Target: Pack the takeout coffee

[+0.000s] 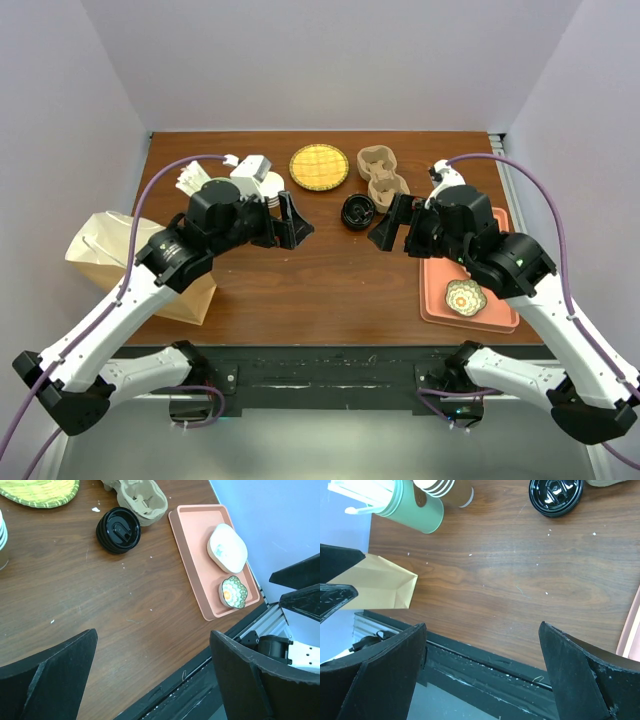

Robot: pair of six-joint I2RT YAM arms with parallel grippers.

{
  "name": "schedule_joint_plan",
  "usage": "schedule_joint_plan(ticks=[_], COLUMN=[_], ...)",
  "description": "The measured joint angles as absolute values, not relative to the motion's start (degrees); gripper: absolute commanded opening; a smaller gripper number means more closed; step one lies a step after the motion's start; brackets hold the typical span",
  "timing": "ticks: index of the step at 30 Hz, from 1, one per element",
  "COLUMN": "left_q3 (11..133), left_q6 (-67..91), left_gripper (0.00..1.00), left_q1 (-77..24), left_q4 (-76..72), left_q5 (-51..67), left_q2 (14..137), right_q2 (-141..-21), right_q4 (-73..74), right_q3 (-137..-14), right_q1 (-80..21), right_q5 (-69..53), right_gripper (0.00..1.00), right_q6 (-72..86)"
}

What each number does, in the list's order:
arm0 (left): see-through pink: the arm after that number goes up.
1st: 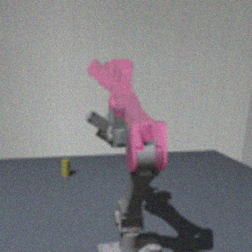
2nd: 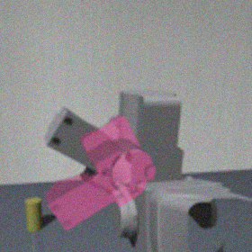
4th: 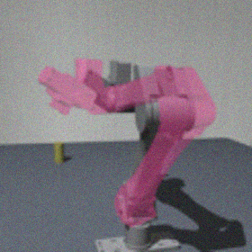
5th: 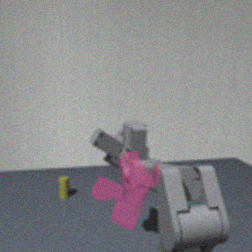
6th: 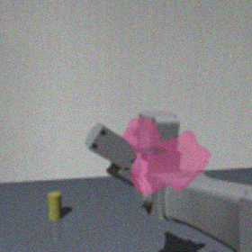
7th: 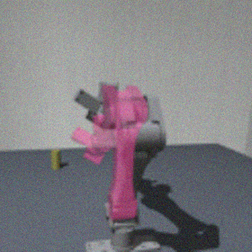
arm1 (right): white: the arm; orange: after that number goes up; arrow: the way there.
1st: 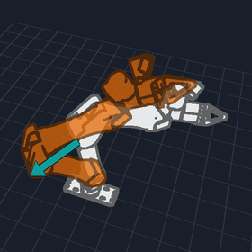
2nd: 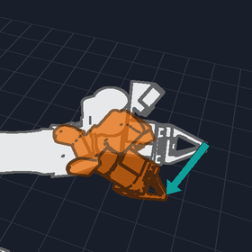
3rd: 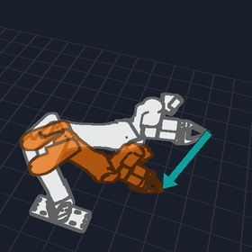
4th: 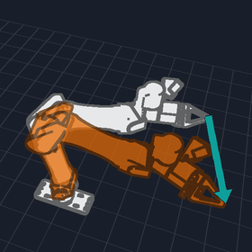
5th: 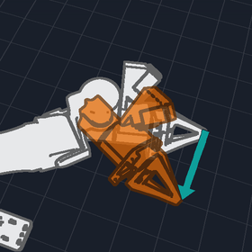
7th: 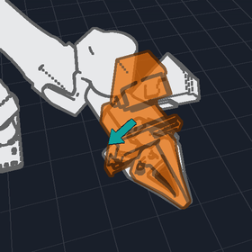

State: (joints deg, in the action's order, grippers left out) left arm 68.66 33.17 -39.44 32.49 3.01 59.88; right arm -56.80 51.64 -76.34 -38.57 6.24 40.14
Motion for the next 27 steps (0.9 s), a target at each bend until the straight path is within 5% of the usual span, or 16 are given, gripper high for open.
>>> schedule_joint_plan(ticks=[13,19,23,27], left_q3=[69.9,80.9,91.5,99.2], left_q6=[30.4,25.6,21.0,17.0], left_gripper=[0.94,0.69,0.41,0.37], left_q1=[-39.4,-39.0,-37.1,-34.6], left_q4=[36.0,40.1,41.8,44.2], left_q5=[-7.0,-16.8,-19.3,-20.2], left_q2=[62.2,76.9,89.7,99.8], right_q2=[-56.6,-55.7,-54.2,-54.2], right_q4=[51.7,51.1,49.1,47.4], right_q3=[-76.1,-76.1,-75.9,-75.9], right_q1=[-38.6,-38.6,-38.6,-38.6], right_q5=[6.2,6.0,4.3,2.3], right_gripper=[0.98,0.90,0.78,0.75], right_q6=[40.5,39.3,38.2,36.6])
